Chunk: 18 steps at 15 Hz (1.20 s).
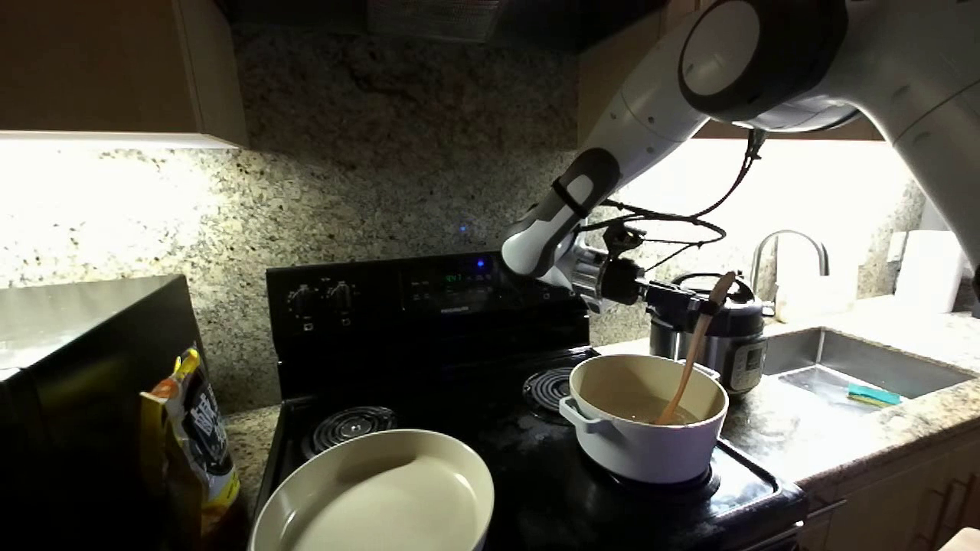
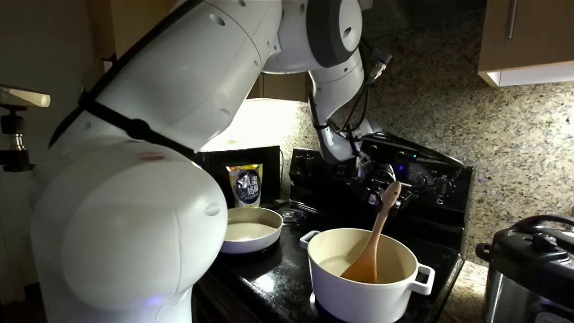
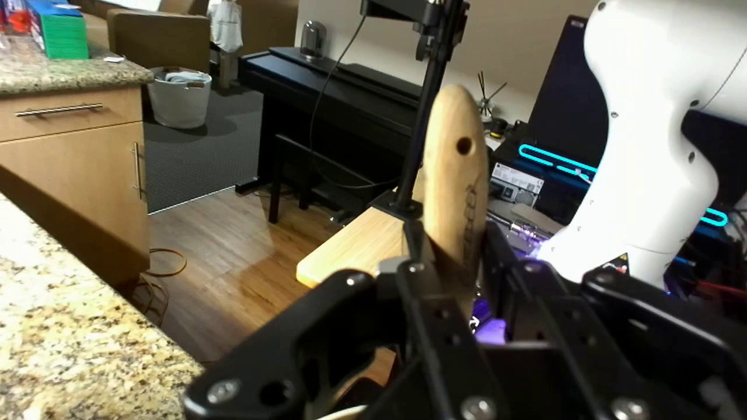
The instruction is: Use the wooden spoon to stir the liquid in the white pot.
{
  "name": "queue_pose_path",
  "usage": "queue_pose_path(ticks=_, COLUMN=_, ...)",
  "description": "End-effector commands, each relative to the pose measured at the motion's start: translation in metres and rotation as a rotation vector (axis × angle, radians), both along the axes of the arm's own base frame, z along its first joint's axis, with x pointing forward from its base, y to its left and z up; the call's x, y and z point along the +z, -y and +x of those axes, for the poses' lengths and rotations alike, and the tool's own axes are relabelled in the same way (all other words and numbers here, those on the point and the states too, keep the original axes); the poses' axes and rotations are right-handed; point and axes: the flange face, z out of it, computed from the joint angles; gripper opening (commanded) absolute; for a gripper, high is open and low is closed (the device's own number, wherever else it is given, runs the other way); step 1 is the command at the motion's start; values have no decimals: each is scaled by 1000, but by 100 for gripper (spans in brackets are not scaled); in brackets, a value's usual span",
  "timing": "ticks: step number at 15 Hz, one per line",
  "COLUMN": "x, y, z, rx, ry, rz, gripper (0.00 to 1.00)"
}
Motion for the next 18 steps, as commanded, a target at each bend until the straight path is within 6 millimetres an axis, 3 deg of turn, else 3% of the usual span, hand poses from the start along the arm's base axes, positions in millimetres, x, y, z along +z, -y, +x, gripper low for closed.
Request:
queue_pose_path(ticks=1, x=-7, y=-31, z=6, rx=100, ry=-108, rz=42, gripper=9)
queue_pose_path(ticks=5, x=-3, y=-56, z=22, rx=92, ry=-44, rz=42, gripper=9)
queue_pose_path(ticks=8, x=11, y=-57, z=34, rx=43, ry=59, rz=52, gripper=9)
queue_pose_path(ticks=13, x=23, y=-38, z=38, rx=-44, ry=144, rz=35, gripper=9)
queue_pose_path(ticks=18, x=21, y=-2, z=28, rx=-112, ry=145, rz=-13, gripper=9)
